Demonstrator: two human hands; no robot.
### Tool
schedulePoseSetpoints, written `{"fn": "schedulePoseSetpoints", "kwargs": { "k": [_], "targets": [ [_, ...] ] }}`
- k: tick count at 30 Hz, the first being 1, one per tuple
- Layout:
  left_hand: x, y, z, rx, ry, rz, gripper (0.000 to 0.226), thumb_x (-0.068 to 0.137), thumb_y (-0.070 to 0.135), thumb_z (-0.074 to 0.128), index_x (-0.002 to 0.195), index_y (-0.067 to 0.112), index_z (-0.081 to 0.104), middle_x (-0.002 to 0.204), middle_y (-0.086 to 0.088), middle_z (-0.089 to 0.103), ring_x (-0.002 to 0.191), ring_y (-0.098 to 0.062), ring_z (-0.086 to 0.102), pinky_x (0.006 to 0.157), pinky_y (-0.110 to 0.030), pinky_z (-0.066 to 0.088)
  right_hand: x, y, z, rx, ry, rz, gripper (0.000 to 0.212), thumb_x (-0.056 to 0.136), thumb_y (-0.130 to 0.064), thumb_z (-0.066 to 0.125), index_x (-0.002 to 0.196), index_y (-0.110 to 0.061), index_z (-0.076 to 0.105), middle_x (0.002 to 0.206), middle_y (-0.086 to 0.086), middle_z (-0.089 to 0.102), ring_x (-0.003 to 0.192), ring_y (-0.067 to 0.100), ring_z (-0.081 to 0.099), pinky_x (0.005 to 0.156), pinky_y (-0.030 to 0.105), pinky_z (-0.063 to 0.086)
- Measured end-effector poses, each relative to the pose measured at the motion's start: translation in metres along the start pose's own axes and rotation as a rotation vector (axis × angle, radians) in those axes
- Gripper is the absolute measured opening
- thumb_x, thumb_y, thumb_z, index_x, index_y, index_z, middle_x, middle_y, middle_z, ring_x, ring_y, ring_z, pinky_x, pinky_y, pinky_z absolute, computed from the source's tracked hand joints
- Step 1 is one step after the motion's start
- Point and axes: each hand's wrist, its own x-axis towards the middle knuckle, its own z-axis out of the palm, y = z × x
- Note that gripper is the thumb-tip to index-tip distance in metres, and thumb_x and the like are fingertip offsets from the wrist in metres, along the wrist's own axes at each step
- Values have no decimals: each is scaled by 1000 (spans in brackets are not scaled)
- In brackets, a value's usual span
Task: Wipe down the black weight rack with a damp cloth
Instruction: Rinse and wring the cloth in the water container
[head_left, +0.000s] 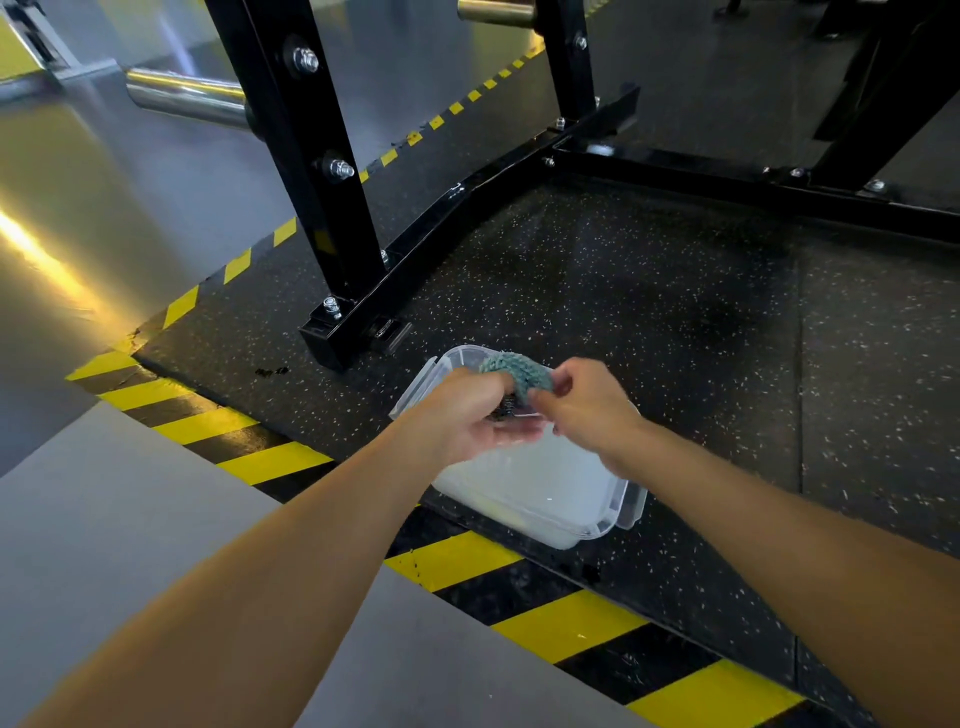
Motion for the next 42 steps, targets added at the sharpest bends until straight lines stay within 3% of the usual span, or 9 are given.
{"fn": "schedulePoseSetpoints", "kwargs": {
  "k": [6, 10, 14, 17, 21, 29, 36, 38, 42],
  "targets": [
    [-3, -2, -4, -148, -215, -98, 28, 82, 4, 54, 110, 1, 58, 113, -21, 52, 104, -36, 52, 94, -62, 51, -3, -9, 11, 228, 38, 92, 23, 91, -16, 71, 71, -10, 61, 65, 8, 65, 61, 23, 63, 74, 43, 59],
    [1, 0, -8, 82, -107, -1, 33, 90, -5, 64, 121, -12, 56, 98, -22, 68, 80, -31, 71, 73, -44, 62, -4, -11, -11, 114, -319, 27, 22, 83, -6, 75, 104, -6, 68, 98, 5, 69, 91, 19, 65, 85, 38, 55],
    [10, 0, -16, 859, 77, 300, 40, 82, 1, 70, 115, 4, 49, 86, -6, 60, 70, -17, 60, 50, -29, 51, 11, -12, -34, 330, -540, 218, 64, 79, 1, 78, 131, -9, 43, 119, 14, 59, 87, 19, 56, 67, 29, 50],
    [5, 1, -10, 1396, 38, 596, 32, 88, 9, 64, 110, 10, 40, 84, -1, 55, 76, -19, 58, 54, -24, 45, 18, -14, -30, 290, -659, 209, 54, 80, 5, 75, 125, -5, 47, 106, 12, 60, 86, 21, 57, 71, 30, 53],
    [8, 1, -3, 1629, -53, 745, 36, 92, 6, 56, 119, 6, 33, 78, 1, 51, 72, -20, 58, 54, -25, 38, 22, -14, -23, 188, -720, 141, 16, 83, 11, 64, 95, 1, 59, 80, 13, 60, 68, 17, 61, 62, 27, 49],
    [10, 8, 4, 1758, -120, 625, 8, 90, 14, 59, 84, 19, 56, 83, 5, 58, 81, -16, 57, 66, -27, 41, 16, -7, -7, -575, -437, -197, 24, 88, -32, 64, 88, -9, 67, 76, 6, 69, 62, 16, 59, 57, 25, 48],
    [23, 3, 1, 1739, -36, 383, 18, 88, 34, 66, 81, 21, 56, 66, 9, 55, 67, -15, 56, 64, -29, 46, 10, -4, -6, -1135, -257, -591, 10, 98, -20, 55, 103, -15, 48, 91, -4, 47, 75, 20, 50, 57, 32, 40],
    [24, 2, -1, 1762, -16, 388, 15, 89, 28, 62, 76, 22, 55, 69, 8, 56, 76, -21, 62, 65, -31, 47, 15, 1, -3, -1046, -302, -553, 14, 95, -17, 57, 104, -12, 47, 90, -2, 49, 77, 20, 52, 52, 29, 36],
    [16, 8, 0, 2025, 74, 529, 26, 91, 22, 58, 117, 17, 57, 104, -4, 67, 100, -27, 64, 69, -33, 42, 24, -6, -15, -288, -599, -70, 32, 82, -17, 77, 107, -8, 59, 94, 4, 62, 84, 18, 58, 66, 26, 46]
  ]
}}
